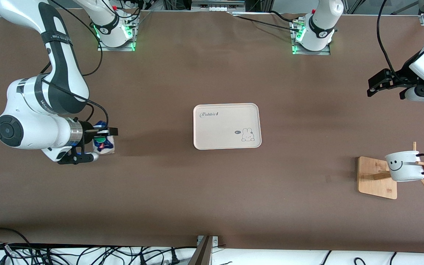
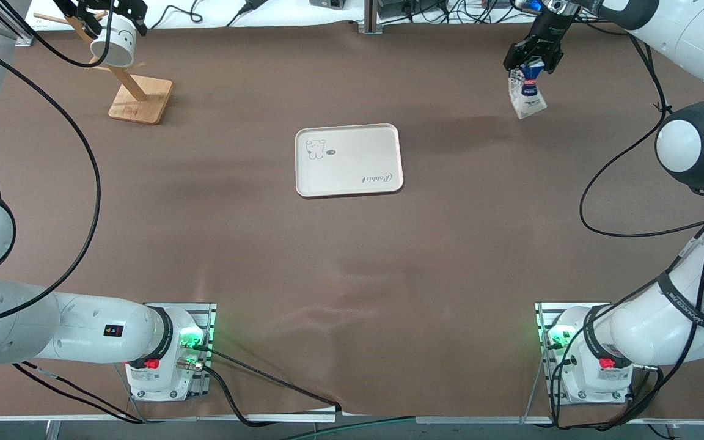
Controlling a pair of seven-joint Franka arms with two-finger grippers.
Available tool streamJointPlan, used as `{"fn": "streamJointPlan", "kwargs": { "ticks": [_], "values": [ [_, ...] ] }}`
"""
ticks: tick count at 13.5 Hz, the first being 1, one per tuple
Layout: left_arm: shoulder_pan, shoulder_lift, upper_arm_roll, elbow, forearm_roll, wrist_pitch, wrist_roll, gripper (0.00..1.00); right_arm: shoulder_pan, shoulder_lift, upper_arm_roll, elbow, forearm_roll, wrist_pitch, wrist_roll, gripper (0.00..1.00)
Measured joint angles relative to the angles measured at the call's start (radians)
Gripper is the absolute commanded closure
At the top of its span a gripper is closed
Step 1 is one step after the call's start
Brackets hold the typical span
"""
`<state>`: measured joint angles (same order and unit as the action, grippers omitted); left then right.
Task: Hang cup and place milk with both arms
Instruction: 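Carry the milk carton away from the tray with the right gripper, then lower the milk carton onto the table and open the right gripper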
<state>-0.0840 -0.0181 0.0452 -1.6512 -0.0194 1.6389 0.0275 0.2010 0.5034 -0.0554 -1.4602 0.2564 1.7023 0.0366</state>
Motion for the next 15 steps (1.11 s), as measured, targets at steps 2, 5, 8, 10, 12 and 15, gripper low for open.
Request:
{"fn": "streamJointPlan", "kwargs": {
  "ticks": [2,5,8,10,12,15],
  "values": [
    [0.000,0.000,-0.001,0.000,0.000,0.000,0.000,0.00,0.000,0.000,0.020,-0.019,0.024,0.028,0.049,1.00],
    [0.000,0.000,-0.001,0.000,0.000,0.000,0.000,0.00,0.001,0.001,0.034,-0.051,0.092,0.045,0.072,1.00],
    [0.000,0.000,-0.001,0.000,0.000,0.000,0.000,0.00,-0.004,0.014,0.033,-0.071,0.147,0.053,0.072,1.00],
    [0.000,0.000,-0.001,0.001,0.000,0.000,0.000,0.00,-0.008,0.029,0.032,-0.073,0.179,0.054,0.070,1.00],
    [0.000,0.000,-0.002,0.001,0.000,0.000,0.000,0.00,-0.024,0.056,0.029,-0.077,0.247,0.054,0.036,1.00],
    [0.000,0.000,-0.003,0.001,0.000,0.000,0.000,0.00,-0.053,0.094,0.027,-0.083,0.291,0.055,-0.013,1.00]
  ]
}}
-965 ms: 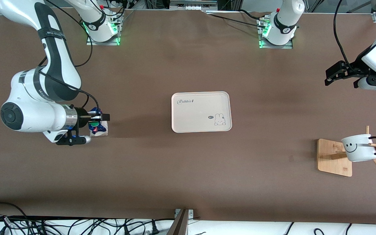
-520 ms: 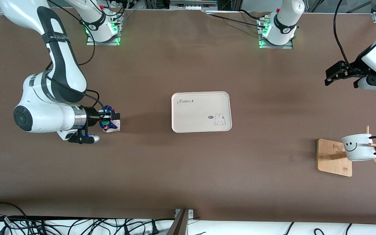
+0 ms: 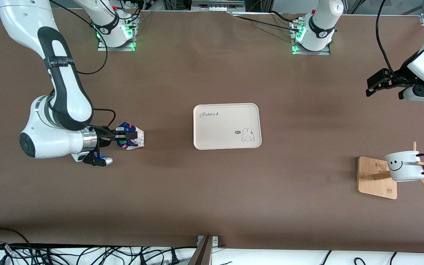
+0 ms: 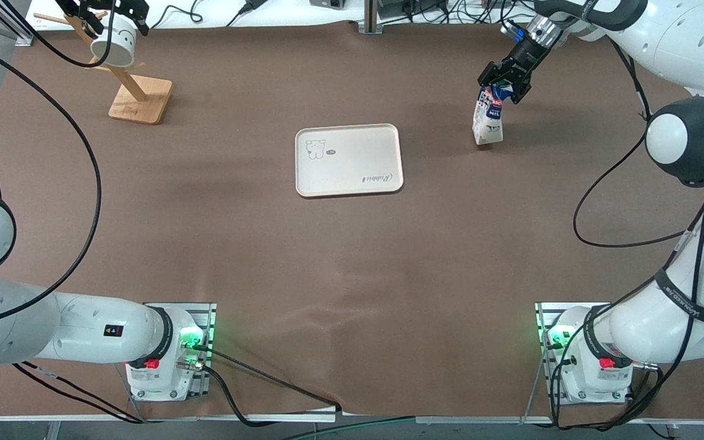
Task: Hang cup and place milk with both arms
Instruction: 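Lower the milk carton onto the table and open the right gripper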
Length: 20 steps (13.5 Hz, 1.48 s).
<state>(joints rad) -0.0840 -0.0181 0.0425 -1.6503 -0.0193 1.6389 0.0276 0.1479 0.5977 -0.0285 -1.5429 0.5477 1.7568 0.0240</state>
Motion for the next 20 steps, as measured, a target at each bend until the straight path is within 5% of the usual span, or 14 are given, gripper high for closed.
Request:
{"fn": "streamJointPlan", "kwargs": {
  "ticks": [1,2,9,13,18,20],
  "values": [
    [0.000,0.000,0.000,0.000,0.000,0.000,0.000,0.00,-0.003,0.003,0.000,0.000,0.001,0.000,-0.001,0.83],
    [0.000,0.000,0.000,0.000,0.000,0.000,0.000,0.00,-0.003,0.004,0.000,0.000,0.002,0.000,-0.001,0.01],
    [0.000,0.000,-0.001,0.000,0.000,0.000,0.000,0.00,-0.002,-0.025,0.001,0.015,-0.007,-0.002,-0.003,0.00],
    [0.000,0.000,-0.001,0.000,0.000,0.000,0.000,0.00,-0.002,-0.112,0.000,0.035,-0.117,-0.081,-0.003,0.00],
    [0.000,0.001,-0.001,0.000,0.000,0.000,0.000,0.00,-0.003,-0.164,-0.029,0.111,-0.151,-0.226,-0.003,0.00],
    [0.000,0.001,-0.001,0.001,0.000,0.000,0.000,0.00,-0.003,-0.183,-0.029,0.130,-0.252,-0.234,-0.003,0.00]
  ]
}}
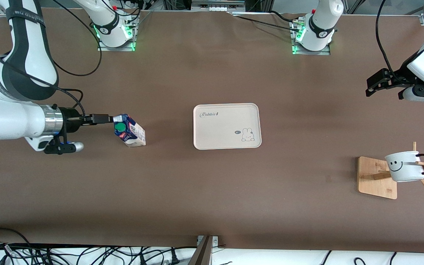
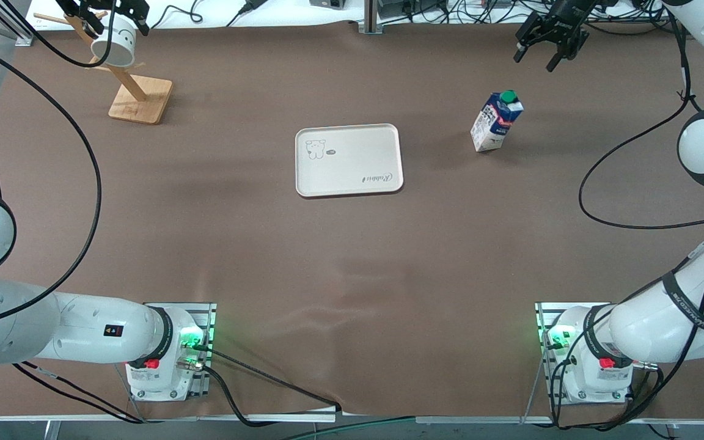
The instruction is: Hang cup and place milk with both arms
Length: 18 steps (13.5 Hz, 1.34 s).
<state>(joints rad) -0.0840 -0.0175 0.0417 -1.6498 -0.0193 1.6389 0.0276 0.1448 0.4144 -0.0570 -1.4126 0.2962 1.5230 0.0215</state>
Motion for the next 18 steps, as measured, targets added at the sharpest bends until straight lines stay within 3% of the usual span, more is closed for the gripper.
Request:
{"fn": "streamJointPlan", "kwargs": {
  "ticks": [2,8,14,18],
  "values": [
    [0.000,0.000,0.000,0.000,0.000,0.000,0.000,0.00,0.001,-0.035,0.003,0.008,-0.108,0.000,0.000,0.00],
    [0.000,0.000,0.000,0.000,0.000,0.000,0.000,0.00,0.001,-0.154,0.004,0.013,-0.295,0.002,-0.050,0.00],
    [0.000,0.000,0.000,0.000,0.000,0.000,0.000,0.00,-0.006,-0.203,0.006,0.014,-0.342,0.025,-0.084,0.00],
    [0.000,0.000,0.000,0.000,0.000,0.000,0.000,0.00,-0.081,-0.251,0.038,0.014,-0.342,0.030,-0.098,0.00]
  ]
}}
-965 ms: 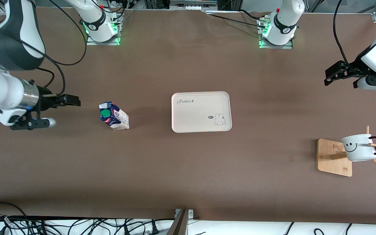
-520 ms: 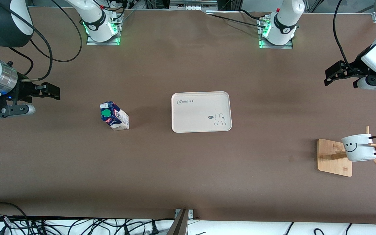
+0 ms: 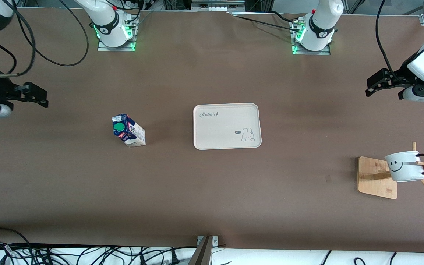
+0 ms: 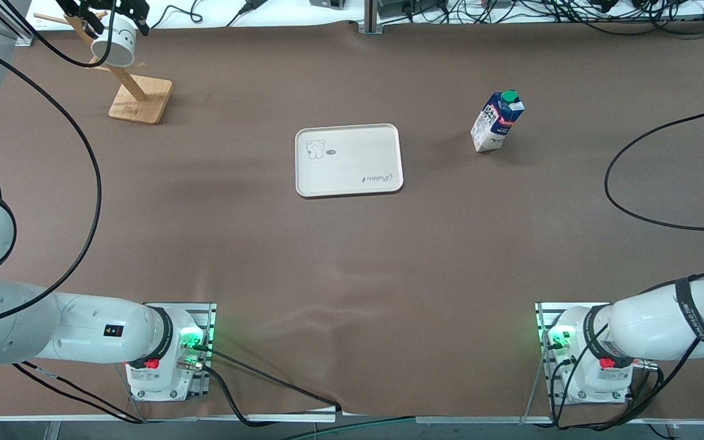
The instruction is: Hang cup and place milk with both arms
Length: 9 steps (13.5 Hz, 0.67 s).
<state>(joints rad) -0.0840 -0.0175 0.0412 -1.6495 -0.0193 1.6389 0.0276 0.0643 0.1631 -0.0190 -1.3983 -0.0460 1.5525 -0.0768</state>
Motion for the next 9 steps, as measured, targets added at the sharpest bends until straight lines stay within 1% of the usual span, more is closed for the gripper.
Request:
{"fn": "streamJointPlan", "kwargs": {
  "ticks": [5,9],
  "values": [
    [0.000,0.000,0.000,0.000,0.000,0.000,0.000,0.00,-0.015,-0.034,0.002,-0.001,0.000,0.007,-0.001,0.00],
    [0.000,0.000,0.000,0.000,0.000,0.000,0.000,0.00,-0.023,-0.040,0.002,-0.004,0.000,0.007,-0.001,0.00]
  ]
}}
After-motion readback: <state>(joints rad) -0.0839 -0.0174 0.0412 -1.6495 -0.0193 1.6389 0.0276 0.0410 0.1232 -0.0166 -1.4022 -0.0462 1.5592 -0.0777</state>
